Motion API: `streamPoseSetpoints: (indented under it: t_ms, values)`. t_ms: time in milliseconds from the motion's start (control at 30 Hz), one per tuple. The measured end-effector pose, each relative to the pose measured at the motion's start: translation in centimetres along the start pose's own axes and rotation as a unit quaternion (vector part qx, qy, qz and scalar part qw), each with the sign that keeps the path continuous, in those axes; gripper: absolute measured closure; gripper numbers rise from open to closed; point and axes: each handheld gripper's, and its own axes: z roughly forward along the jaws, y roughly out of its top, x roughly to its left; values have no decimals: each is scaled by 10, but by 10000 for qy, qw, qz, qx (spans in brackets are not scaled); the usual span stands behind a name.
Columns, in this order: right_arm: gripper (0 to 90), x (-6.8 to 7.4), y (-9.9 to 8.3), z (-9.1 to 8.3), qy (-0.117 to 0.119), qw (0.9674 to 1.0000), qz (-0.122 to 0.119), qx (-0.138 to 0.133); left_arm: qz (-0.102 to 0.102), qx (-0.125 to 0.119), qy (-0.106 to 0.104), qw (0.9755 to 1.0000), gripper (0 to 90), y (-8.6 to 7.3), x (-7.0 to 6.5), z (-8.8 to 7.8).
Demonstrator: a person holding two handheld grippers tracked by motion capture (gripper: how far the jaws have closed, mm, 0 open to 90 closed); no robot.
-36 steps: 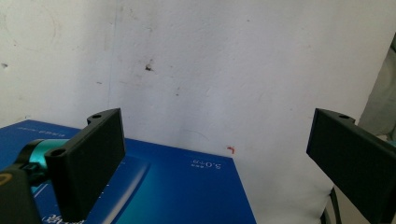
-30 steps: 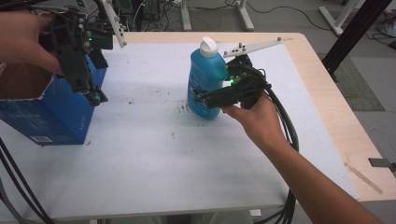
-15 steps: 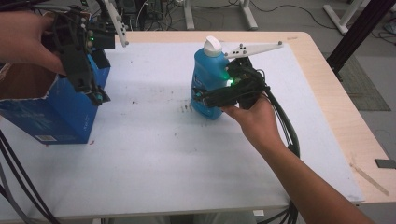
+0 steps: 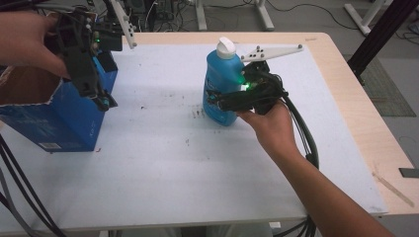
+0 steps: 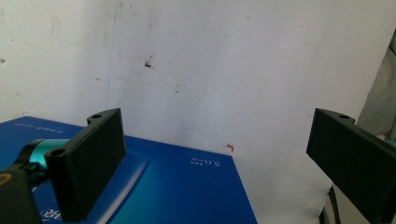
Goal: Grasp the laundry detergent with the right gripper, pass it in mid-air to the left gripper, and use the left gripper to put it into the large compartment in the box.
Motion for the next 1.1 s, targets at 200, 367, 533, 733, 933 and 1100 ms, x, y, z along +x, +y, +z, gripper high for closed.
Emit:
streamPoseSetpoints:
  t_ms: [200, 367, 533, 733, 933, 1100]
  values:
    - [186, 1, -1, 2, -23, 10000, -13, -7, 10, 17, 5, 10000, 46, 0, 0, -1]
    - [265, 2, -1, 2, 7, 10000, -64, -29, 1, -3, 12, 10000, 46, -1, 0, -1]
    - [268, 2, -1, 2, -30, 10000, -64, -47, 15, 7, 6, 10000, 46, -1, -1, -1]
    - [306, 3, -1, 2, -37, 9999, -110, -85, 12, 7, 0, 10000, 46, -1, -1, 0]
    - [362, 3, -1, 2, -57, 9998, -164, -81, 20, 8, -7, 10000, 46, -1, -1, 0]
    - [429, 5, 0, 0, -85, 9996, -219, -153, 30, 11, 1, 10000, 46, 0, 0, 0]
